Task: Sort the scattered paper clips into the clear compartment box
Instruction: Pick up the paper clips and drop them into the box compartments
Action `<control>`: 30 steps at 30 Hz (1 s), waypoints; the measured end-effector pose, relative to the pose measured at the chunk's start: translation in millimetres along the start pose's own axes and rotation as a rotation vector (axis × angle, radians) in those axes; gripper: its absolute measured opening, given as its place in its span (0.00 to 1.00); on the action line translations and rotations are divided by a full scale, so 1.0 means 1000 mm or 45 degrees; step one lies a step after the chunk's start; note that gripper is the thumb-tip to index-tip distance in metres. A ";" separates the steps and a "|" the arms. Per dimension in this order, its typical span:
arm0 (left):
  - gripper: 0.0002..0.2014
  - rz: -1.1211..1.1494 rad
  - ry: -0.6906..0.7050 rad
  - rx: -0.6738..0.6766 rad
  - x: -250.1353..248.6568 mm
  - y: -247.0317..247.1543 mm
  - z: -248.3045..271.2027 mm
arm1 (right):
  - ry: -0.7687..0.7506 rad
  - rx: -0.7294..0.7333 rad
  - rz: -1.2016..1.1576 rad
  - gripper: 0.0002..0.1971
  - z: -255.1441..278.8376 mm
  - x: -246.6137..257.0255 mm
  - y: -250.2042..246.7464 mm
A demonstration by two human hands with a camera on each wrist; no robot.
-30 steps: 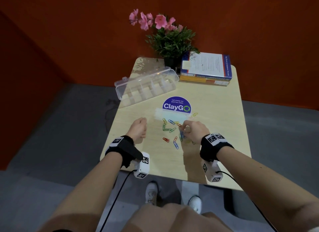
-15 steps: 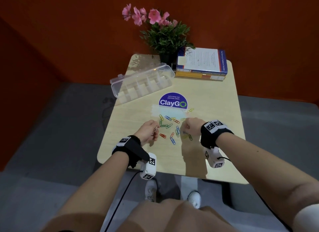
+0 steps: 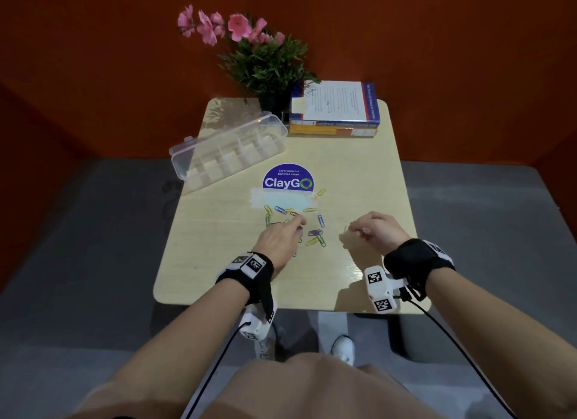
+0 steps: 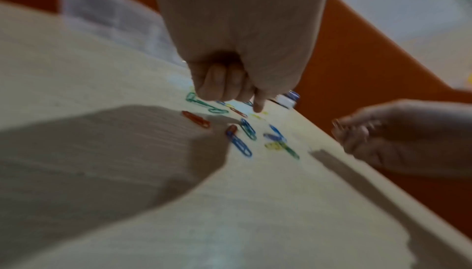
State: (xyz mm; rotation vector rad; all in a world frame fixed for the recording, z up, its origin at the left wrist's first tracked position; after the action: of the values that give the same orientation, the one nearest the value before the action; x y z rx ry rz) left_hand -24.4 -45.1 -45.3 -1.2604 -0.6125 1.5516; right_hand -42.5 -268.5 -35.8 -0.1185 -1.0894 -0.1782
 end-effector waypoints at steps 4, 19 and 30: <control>0.25 -0.420 0.123 0.091 0.004 0.007 0.002 | 0.069 -0.045 -0.179 0.13 0.011 -0.007 0.000; 0.09 1.416 -0.748 0.370 0.039 -0.065 -0.014 | 0.331 0.139 -0.594 0.08 -0.012 0.032 0.068; 0.10 1.781 -0.827 0.145 0.094 -0.162 -0.069 | 0.255 0.262 -0.027 0.11 -0.023 0.022 0.149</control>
State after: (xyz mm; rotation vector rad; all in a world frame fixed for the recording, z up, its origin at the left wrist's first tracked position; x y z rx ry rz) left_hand 105.8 86.1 30.7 -1.0682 0.1140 3.1522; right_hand 17.8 -128.5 -28.5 0.0937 -0.9035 -0.0940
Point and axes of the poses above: each hand's wrist, its own z-axis away from the middle knuckle, its own y-axis out of the palm, x = y × z, the point moved 1 cm from there along -z, towards the middle knuckle, and after that the axes turned 11 degrees about -y, right-handed, at the moved point
